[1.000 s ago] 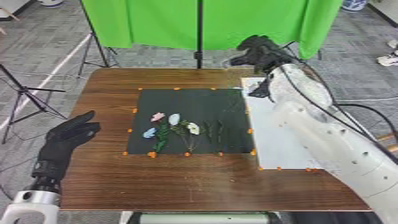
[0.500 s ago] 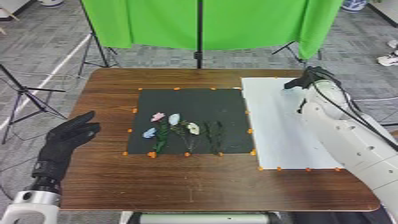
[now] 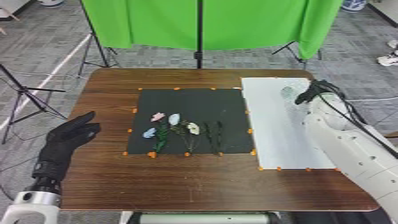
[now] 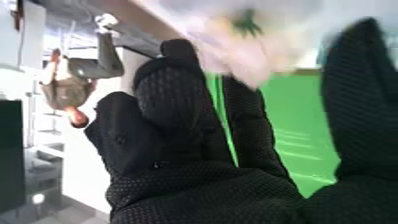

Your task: Arrange flowers

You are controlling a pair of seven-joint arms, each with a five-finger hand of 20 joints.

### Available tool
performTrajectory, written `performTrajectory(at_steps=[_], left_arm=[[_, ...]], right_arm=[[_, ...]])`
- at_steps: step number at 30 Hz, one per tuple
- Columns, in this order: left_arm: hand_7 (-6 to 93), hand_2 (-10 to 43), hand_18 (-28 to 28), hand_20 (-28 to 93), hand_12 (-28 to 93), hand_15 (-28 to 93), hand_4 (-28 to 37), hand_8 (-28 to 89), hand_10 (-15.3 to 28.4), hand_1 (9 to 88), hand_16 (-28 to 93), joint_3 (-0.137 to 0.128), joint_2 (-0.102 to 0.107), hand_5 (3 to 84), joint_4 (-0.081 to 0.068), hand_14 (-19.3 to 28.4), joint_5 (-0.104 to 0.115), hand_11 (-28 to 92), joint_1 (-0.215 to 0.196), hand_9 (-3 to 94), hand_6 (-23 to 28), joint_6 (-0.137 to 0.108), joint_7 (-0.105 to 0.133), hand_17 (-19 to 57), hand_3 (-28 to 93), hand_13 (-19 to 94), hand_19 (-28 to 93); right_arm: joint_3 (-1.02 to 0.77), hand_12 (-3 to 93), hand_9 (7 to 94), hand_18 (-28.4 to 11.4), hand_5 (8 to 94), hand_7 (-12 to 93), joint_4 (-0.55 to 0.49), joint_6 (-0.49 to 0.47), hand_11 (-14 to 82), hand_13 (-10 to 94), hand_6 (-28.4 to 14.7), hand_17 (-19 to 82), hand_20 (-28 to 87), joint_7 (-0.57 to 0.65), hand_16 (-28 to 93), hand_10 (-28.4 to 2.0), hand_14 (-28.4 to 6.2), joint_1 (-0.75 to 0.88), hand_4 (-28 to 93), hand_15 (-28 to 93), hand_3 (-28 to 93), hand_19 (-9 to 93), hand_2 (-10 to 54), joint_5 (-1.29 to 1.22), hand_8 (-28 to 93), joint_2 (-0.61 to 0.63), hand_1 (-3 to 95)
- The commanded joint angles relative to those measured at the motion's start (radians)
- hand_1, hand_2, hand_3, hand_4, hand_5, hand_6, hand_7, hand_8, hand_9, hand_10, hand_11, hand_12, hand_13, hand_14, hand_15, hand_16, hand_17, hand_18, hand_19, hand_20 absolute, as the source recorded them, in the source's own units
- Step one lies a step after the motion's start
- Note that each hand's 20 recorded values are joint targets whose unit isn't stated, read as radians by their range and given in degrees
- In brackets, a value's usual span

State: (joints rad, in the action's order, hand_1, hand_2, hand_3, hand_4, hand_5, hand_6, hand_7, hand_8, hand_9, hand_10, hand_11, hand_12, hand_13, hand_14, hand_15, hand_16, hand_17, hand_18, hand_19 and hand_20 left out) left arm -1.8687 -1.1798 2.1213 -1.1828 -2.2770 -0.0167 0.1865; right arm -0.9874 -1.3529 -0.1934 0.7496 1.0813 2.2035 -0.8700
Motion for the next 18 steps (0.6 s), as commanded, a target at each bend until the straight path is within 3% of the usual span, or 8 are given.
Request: performTrajectory(at_steps=[1,4,6,9,12,18], left_arm=[[9.1,-4.1,12.6,19,12,19,-3.7,-6,13.2,41.5,-2,-0.002,-0.014,43.6,0.0,16.7,-0.007,18,-0.012,46.6,5.8,0.011,-0.01,10.9,66,39,12],[9.1,-4.2,12.6,19,12,19,-3.7,-6,13.2,41.5,-2,-0.003,-0.018,43.5,0.002,16.7,-0.006,18,-0.016,46.6,5.8,0.011,-0.008,10.8,66,39,12],[9.2,-4.2,12.6,19,12,19,-3.6,-6,13.2,41.5,-2,-0.004,-0.019,43.5,0.003,16.8,-0.006,18,-0.018,46.6,5.8,0.008,-0.007,10.8,66,39,12],[9.1,-4.1,12.6,19,12,19,-3.7,-6,13.3,41.6,-2,-0.008,-0.018,43.5,0.005,16.8,-0.007,18,-0.021,46.6,5.8,0.005,-0.005,10.8,66,39,12],[9.0,-4.1,12.6,19,12,19,-3.7,-6,13.3,41.5,-2,-0.015,-0.017,43.5,0.007,16.8,-0.006,18,-0.027,46.6,5.8,0.003,-0.006,10.8,66,39,12],[9.0,-4.2,12.6,19,12,19,-3.7,-6,13.2,41.4,-2,-0.004,-0.009,43.6,0.003,16.9,-0.009,18,-0.012,46.6,5.8,0.011,-0.011,10.8,66,39,12]], right_arm=[[0.037,25.7,63.2,-19.5,54.7,16,0.04,0.201,21.2,77,0.0,54,57,-0.004,29,-17.5,-8.5,0.054,-18,72,65,93,-9.5,0.027,-9,-0.016,42.8],[0.076,28.4,69.0,-18.2,60.8,20,0.072,0.397,23.7,80,1.0,57,58,-0.02,30,-15.1,-6.5,0.056,-21,72,65,93,-9.5,0.062,-9,-0.013,50.4],[0.082,42.0,78.3,-17.2,68.3,25,0.068,0.462,14.1,84,0.0,60,60,-0.029,31,-10.9,-4.5,0.047,-20,71,57,93,-9.5,0.077,4,-0.002,60.4],[0.047,45.8,82.9,-16.6,74.2,30,0.002,0.514,13.0,85,-0.3,62,61,-0.04,31,-9.1,-3.5,0.029,-20,71,55,93,-9.5,0.101,8,0.026,65.1],[0.027,46.4,83.4,-16.4,74.9,31,-0.1,0.539,13.1,86,-0.7,62,61,-0.057,31,-9.1,-3.4,-0.013,-20,71,56,93,-9.5,0.115,8,0.046,65.6],[0.088,46.6,83.4,-16.1,74.7,31,-0.3,0.472,12.5,85,-0.7,62,61,-0.189,32,-9.2,-3.1,-0.086,-20,71,56,93,-9.5,0.06,7,0.054,65.1]])
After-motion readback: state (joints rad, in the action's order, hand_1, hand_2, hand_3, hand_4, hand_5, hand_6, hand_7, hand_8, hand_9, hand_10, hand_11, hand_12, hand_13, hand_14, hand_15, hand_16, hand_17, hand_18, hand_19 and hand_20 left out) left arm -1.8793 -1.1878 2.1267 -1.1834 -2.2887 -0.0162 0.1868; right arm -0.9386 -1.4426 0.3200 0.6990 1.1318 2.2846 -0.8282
